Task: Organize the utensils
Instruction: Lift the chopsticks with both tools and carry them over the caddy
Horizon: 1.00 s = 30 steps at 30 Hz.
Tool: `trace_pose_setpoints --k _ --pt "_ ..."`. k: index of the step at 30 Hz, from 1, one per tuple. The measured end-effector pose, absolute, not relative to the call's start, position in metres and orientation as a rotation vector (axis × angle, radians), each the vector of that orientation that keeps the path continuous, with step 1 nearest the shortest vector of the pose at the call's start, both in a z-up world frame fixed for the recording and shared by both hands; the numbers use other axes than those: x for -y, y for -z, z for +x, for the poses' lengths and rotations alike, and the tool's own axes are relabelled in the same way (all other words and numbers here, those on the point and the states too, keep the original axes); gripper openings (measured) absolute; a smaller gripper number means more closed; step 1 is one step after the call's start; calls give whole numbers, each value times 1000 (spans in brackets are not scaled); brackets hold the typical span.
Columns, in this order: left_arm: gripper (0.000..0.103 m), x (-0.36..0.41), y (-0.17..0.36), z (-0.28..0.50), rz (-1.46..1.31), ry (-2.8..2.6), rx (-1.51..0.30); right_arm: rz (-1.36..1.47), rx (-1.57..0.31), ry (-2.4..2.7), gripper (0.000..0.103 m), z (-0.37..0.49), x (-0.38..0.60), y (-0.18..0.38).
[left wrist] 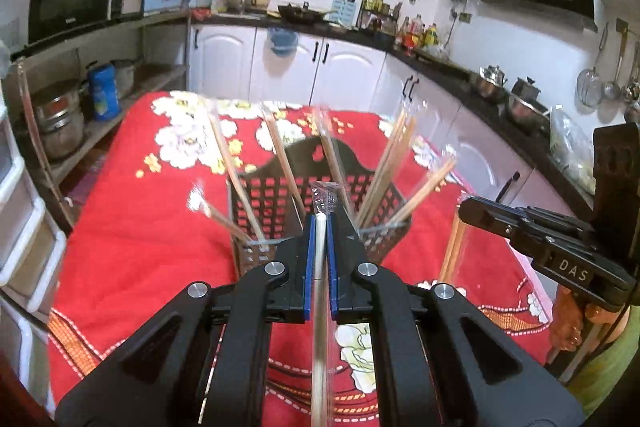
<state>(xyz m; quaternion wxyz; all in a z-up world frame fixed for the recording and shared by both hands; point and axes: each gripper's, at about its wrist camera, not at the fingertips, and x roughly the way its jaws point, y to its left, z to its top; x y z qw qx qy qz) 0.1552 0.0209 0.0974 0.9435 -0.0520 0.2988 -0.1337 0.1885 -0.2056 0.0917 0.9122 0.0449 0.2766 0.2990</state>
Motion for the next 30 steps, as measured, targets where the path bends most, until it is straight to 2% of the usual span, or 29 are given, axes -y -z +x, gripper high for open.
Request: trace_pose_setpoints --k 15,30 --pt "1 -38 -155 162 -146 225 -465 75 -424 -627 6 178 195 -154" --pt "1 -30 -178 198 -175 163 -376 76 -284 -565 6 196 198 -192"
